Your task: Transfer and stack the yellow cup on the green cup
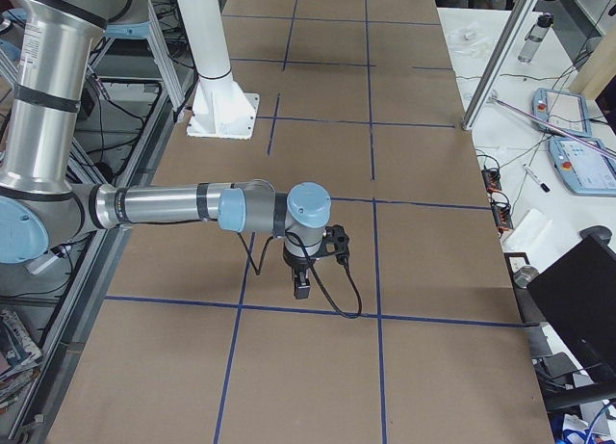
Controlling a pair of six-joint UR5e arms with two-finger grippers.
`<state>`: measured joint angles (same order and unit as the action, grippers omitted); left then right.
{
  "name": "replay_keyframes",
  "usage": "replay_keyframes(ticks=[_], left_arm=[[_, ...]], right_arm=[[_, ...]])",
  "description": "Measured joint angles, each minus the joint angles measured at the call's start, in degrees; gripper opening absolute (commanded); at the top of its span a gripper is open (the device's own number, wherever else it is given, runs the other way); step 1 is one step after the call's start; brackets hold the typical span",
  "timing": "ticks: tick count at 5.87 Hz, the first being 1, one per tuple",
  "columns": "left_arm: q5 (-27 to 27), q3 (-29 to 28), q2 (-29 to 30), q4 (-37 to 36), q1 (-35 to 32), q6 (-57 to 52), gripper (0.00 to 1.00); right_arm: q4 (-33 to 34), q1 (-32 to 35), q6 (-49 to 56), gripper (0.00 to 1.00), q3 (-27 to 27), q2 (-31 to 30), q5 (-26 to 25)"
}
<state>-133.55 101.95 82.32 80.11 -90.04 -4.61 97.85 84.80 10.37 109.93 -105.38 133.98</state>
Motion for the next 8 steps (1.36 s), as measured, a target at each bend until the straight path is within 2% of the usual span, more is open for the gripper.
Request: replay_keyframes(ticks=[3, 8], left_arm=[[0.04, 0.8, 0.04, -5.3, -0.05, 0.04, 1.0], [-0.06, -1.3, 0.97, -4.02, 0.04, -0.46, 1.0]], right_arm=[[0.06, 0.02, -0.57, 1.0, -0.03, -0.12, 2.21], [-0.18, 0.02, -0.57, 1.0, -0.77, -0.11, 2.21]])
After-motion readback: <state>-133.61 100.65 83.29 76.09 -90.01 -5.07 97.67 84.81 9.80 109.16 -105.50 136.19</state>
